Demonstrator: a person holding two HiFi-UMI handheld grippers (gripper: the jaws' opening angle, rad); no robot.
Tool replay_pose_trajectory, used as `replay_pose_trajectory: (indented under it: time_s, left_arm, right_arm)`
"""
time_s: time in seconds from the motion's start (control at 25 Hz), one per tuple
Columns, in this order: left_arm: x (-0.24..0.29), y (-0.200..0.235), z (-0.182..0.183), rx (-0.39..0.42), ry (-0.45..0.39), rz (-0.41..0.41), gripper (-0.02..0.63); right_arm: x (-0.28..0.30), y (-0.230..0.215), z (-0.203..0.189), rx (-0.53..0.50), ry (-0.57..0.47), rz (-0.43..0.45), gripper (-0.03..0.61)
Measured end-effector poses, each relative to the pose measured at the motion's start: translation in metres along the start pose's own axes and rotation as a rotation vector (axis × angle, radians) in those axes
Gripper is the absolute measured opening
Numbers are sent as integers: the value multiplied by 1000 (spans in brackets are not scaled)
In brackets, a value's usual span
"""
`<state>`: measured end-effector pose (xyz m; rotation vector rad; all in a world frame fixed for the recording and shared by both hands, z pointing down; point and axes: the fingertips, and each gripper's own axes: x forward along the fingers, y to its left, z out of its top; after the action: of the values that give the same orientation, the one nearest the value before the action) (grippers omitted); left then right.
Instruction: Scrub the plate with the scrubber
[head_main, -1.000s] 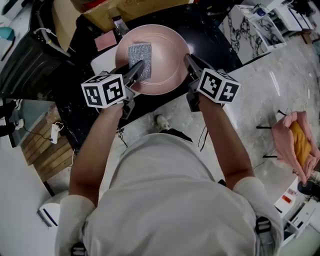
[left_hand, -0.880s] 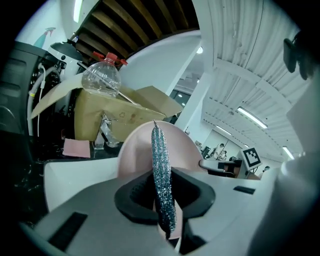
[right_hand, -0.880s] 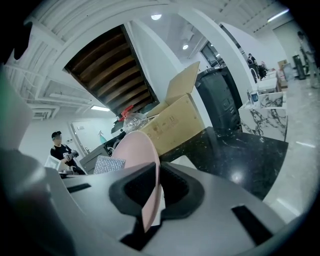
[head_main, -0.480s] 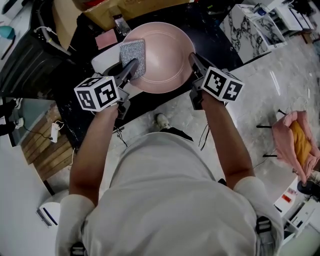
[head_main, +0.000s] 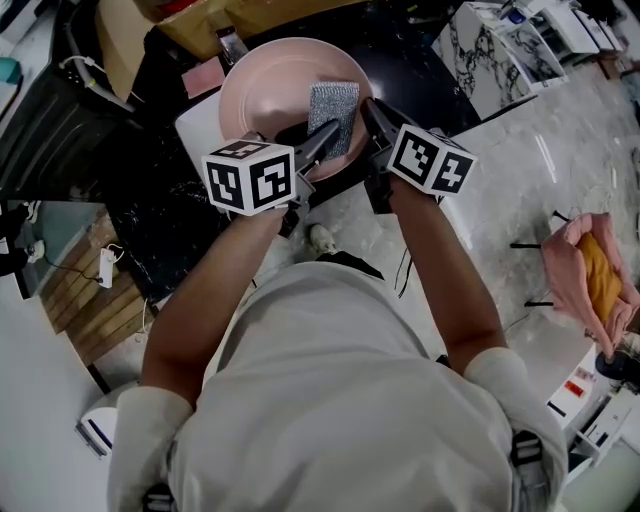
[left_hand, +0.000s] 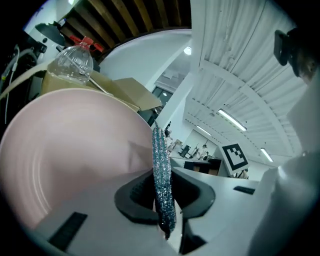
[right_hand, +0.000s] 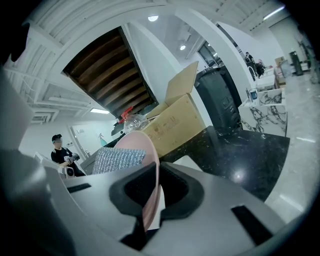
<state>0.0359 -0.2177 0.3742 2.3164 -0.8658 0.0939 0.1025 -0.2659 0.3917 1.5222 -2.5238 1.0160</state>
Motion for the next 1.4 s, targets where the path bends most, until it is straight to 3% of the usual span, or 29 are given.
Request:
replay_pose_trajectory:
  time_s: [0.72,1.12,1.24,1.4]
  left_arm:
    - [-32,52,-10,38,35,141,63]
    - [-72,92,0,65,3,253,63]
    - [-77,86,7,48,-31,220,62]
    - [-61,49,2,33,-25,101,63]
  right_arm:
    - [-8,-14,6,22,-5,4,31]
    - [-8,-27,7,25,-4,-18,32]
    - [-6,-28,5,35,-4,-20,32]
    - [-3,-27,5,45,-12,-14,28]
